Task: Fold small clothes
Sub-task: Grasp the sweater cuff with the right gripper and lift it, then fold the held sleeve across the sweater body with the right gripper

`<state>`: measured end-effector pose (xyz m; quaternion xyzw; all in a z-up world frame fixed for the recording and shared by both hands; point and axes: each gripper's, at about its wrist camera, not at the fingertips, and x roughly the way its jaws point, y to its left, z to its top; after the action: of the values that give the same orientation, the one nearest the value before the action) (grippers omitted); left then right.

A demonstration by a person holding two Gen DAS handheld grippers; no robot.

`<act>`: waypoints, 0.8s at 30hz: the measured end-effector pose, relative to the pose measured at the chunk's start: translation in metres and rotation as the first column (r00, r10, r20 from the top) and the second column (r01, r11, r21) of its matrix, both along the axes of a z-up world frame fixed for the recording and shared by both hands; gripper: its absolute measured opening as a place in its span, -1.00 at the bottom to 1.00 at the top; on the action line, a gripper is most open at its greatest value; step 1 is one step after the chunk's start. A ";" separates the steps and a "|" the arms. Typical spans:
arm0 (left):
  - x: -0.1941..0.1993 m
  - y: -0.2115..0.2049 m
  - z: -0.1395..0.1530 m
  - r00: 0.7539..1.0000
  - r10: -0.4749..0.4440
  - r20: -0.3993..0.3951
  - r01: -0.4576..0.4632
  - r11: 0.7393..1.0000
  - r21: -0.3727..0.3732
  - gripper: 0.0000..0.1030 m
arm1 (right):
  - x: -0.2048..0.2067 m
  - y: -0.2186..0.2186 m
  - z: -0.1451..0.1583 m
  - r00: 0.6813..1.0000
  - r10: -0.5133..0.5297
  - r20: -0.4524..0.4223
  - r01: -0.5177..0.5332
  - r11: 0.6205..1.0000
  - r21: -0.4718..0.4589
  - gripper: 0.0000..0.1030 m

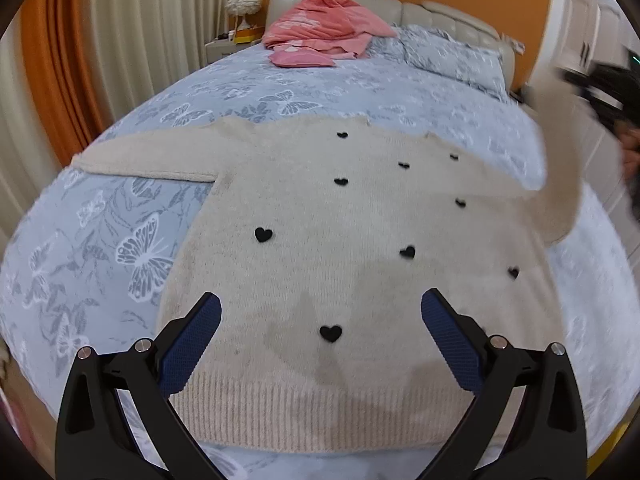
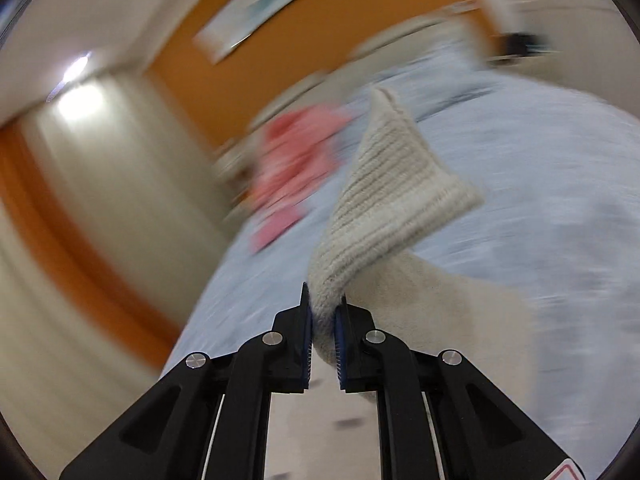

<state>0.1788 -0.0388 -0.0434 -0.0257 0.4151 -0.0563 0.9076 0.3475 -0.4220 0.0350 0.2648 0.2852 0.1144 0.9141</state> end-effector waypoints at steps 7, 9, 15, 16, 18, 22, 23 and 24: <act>0.040 0.020 -0.004 0.996 0.002 -0.087 -0.014 0.990 -0.137 0.90 | 0.048 0.185 -0.087 0.965 0.167 -0.202 -0.223 0.928 -0.299 -0.22; 0.056 0.030 -0.007 0.995 0.006 -0.101 -0.022 0.986 -0.163 0.90 | 0.020 0.175 -0.094 0.971 0.137 -0.196 -0.191 0.937 -0.292 -0.18; 0.132 0.047 -0.019 0.994 0.051 -0.095 -0.075 0.961 -0.267 0.90 | -0.080 0.063 -0.136 0.945 -0.198 -0.262 0.070 0.900 -0.429 0.14; 0.153 0.046 -0.024 0.994 0.061 -0.095 -0.087 0.950 -0.301 0.90 | -0.087 0.048 -0.145 0.925 -0.243 -0.291 0.095 0.892 -0.442 0.14; 0.186 0.042 -0.035 0.987 0.095 -0.126 -0.132 0.934 -0.332 0.90 | -0.091 0.018 -0.159 0.891 -0.308 -0.334 0.138 0.884 -0.446 0.14; 0.249 0.025 -0.071 0.969 0.096 -0.229 -0.173 0.922 -0.346 0.28 | -0.068 -0.004 -0.187 0.857 -0.342 -0.385 0.137 0.873 -0.469 0.14; 0.256 0.020 -0.076 0.964 0.088 -0.251 -0.172 0.925 -0.339 -0.01 | -0.061 -0.008 -0.193 0.855 -0.334 -0.396 0.137 0.883 -0.448 -0.06; 0.265 0.014 -0.085 0.957 0.071 -0.281 -0.166 0.929 -0.331 -0.45 | -0.056 -0.015 -0.197 0.859 -0.314 -0.404 0.145 0.907 -0.396 -0.77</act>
<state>0.4439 -0.0245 -0.1283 -0.2198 0.5134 -0.0701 0.8266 0.2911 -0.4366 -0.1618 0.1489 0.4745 -0.1159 0.8598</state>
